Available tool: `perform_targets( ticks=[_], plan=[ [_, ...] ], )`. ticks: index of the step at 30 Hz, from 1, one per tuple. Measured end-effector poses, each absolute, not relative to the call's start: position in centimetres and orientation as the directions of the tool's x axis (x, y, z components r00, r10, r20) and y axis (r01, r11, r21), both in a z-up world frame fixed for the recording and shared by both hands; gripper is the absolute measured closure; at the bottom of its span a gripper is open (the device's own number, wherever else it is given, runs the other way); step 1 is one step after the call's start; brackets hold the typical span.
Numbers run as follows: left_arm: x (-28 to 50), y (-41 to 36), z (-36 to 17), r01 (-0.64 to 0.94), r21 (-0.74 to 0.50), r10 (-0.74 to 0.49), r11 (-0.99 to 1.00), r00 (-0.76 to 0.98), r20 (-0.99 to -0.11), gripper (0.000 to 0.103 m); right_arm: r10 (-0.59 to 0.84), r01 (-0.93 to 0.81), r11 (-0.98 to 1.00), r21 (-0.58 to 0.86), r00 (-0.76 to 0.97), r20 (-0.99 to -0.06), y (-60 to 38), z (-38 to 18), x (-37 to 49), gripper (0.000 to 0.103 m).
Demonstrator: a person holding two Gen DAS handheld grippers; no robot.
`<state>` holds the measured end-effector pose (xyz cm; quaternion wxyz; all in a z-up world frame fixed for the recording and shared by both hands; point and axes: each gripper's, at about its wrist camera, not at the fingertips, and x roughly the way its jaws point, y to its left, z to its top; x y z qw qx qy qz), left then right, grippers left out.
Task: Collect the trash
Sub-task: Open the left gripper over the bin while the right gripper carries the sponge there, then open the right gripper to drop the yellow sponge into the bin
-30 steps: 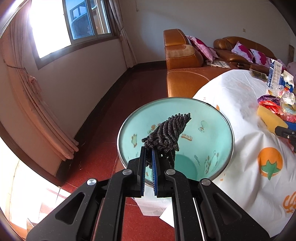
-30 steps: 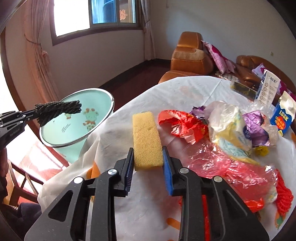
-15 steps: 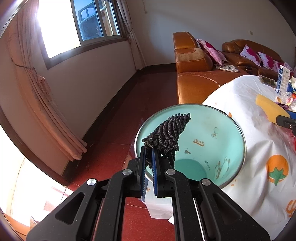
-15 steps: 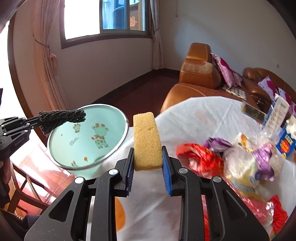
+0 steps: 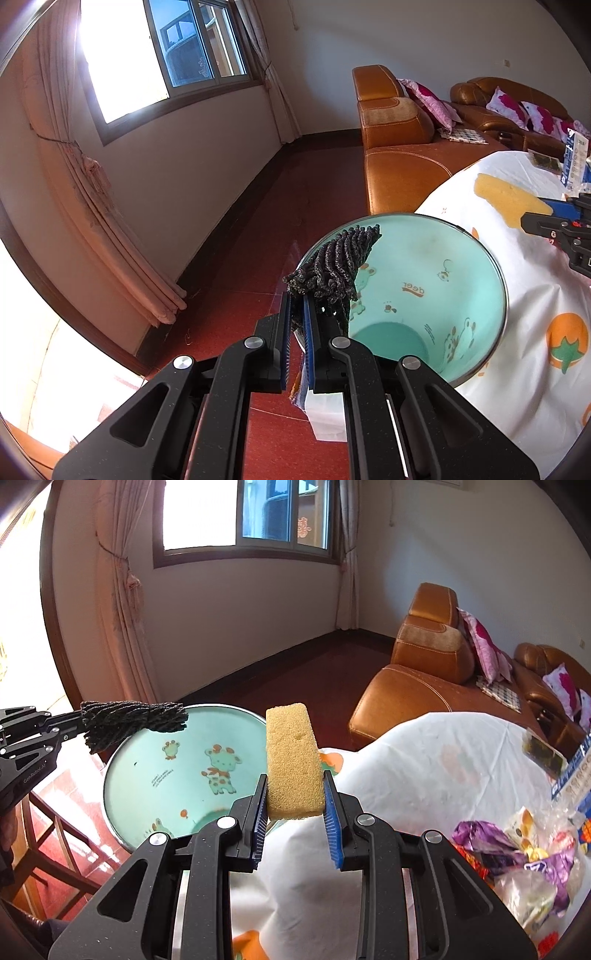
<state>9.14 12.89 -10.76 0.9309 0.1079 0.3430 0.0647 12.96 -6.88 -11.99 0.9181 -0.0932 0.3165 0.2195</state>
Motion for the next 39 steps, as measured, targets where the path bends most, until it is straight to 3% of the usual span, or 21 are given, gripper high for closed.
perform_targets(
  ticks=[10,25,28,32,34,39],
  plan=[
    [9.5,12.0,-11.1,-0.043,0.349,0.258,0.936,0.759,-0.598,0.097,0.310,-0.506,0.852,-0.135,0.695,-0.648,-4.8,-12.8,13.9,0.075],
    [9.5,12.0,-11.2,-0.034,0.332,0.241,0.943,0.758,-0.606,0.093,0.313,-0.550,0.816,-0.178,0.678,-0.665,-2.8,-13.6,13.9,0.075],
    [9.5,12.1,-11.1,-0.031,0.321,0.230,0.947,0.762,-0.605,0.084,0.323,-0.562,0.809,-0.174,0.672,-0.667,-2.7,-13.7,13.9,0.072],
    [9.4,11.9,-11.3,-0.018,0.312,0.215,0.950,0.763,-0.610,0.076,0.328,-0.563,0.809,-0.169,0.672,-0.664,-2.5,-13.6,13.9,0.060],
    [9.4,11.9,-11.4,-0.022,0.315,0.219,0.949,0.764,-0.607,0.065,0.332,-0.562,0.810,-0.166,0.674,-0.660,-2.6,-13.6,13.8,0.054],
    [9.4,12.0,-11.4,-0.027,0.315,0.223,0.949,0.764,-0.605,0.061,0.330,-0.549,0.821,-0.154,0.679,-0.656,-2.9,-13.5,14.0,0.053]
  ],
)
